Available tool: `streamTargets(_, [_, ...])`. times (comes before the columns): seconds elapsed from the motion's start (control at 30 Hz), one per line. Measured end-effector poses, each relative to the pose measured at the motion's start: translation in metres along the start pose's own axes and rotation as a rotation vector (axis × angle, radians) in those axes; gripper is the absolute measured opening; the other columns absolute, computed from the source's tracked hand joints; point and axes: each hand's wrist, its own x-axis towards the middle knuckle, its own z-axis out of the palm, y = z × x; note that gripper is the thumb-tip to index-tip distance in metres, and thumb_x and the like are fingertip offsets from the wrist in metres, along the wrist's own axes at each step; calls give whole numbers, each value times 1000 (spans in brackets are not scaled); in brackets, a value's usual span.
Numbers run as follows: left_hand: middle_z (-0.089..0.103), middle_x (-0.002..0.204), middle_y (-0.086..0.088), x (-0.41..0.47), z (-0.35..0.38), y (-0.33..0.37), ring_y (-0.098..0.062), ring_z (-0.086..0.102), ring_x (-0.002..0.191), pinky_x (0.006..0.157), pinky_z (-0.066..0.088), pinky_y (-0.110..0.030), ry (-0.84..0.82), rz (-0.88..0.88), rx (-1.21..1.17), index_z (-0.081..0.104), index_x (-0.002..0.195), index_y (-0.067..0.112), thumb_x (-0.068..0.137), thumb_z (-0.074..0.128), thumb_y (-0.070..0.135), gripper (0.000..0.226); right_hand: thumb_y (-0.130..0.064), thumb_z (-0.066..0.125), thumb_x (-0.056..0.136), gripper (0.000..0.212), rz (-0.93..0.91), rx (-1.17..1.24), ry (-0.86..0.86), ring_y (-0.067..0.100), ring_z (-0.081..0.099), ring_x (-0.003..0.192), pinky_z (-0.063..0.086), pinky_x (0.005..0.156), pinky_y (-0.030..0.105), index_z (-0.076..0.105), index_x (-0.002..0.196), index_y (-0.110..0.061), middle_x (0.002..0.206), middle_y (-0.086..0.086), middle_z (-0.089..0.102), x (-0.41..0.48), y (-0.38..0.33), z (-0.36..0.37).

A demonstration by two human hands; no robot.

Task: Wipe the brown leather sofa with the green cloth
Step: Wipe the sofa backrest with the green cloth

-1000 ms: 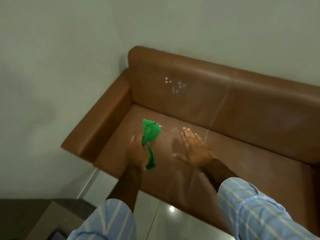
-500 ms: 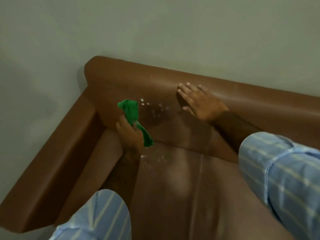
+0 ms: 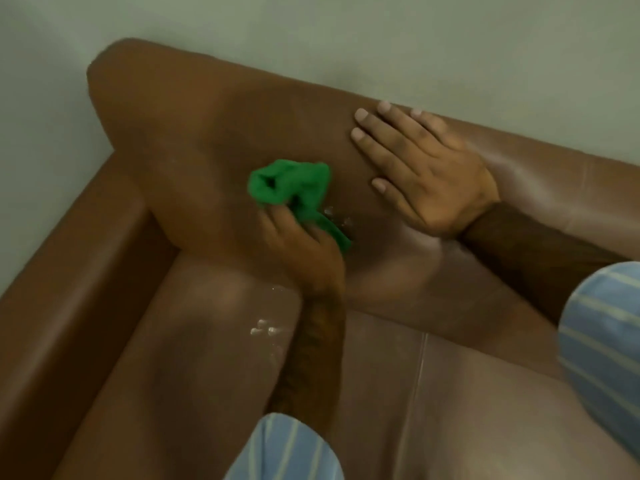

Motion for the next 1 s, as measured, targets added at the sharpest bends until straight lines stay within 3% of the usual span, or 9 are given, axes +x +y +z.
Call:
streamTargets(0.13, [63,118,-28,-51,-5,-32,-43,58,102,96,47,-47,-353,494,151,63,116,0,88,59,3,29,-37,36,113,60,17,-1,18,30,28,162,30,129,51,25,168,-15,175,8,29,2,-3,0])
streamTargets(0.23, [70,110,-20,-20,-21,-74,-38,61,85,79,55,-45,-512,931,284,66,103,11,103,36,22,32,-37,37,113,60,23,-10,30,30,29,162,31,129,51,26,168,-14,175,9,30,0,-4,0])
streamTargets(0.3, [65,115,-24,7,-31,-99,-40,60,94,84,55,-48,-432,839,400,57,109,9,93,48,13,19,-37,36,113,61,29,-13,30,30,27,162,30,130,50,25,168,-15,175,9,29,1,-3,0])
streamTargets(0.43, [57,114,-22,27,-18,-93,-36,56,104,93,50,-49,-71,-165,82,55,114,3,76,50,-3,39,-38,34,113,61,37,-26,35,30,27,162,29,130,49,24,168,-15,175,9,28,-1,-4,2])
streamTargets(0.5, [59,112,-20,15,5,-60,-35,56,104,98,46,-46,52,-377,-67,57,112,1,78,45,-5,37,-39,33,113,61,28,-36,31,30,27,162,29,130,50,23,169,-15,175,9,28,-2,-3,2])
streamTargets(0.6, [60,120,-24,-46,19,-31,-39,56,108,103,43,-43,-91,-46,102,57,118,0,78,47,4,41,-39,33,113,61,36,-37,27,29,27,162,29,130,49,23,168,-16,175,9,28,-2,-3,3])
streamTargets(0.7, [68,112,-22,-80,7,-44,-38,58,87,81,52,-43,-375,542,273,67,104,8,86,53,13,24,-40,32,113,61,34,-37,22,30,26,163,28,130,49,22,168,-16,175,9,27,-2,-5,2])
streamTargets(0.8, [70,109,-15,-53,-12,-81,-34,58,78,73,53,-41,-542,860,362,72,99,14,89,61,18,15,-40,32,113,62,34,-63,13,30,26,163,28,130,49,20,169,-16,176,9,27,-2,-4,1])
streamTargets(1.0, [61,122,-20,-40,-65,-119,-42,54,98,86,53,-51,-767,345,594,59,123,9,74,61,-4,51,-42,28,114,60,69,-53,-47,31,25,163,27,131,50,19,169,-18,176,8,26,-1,-11,-10])
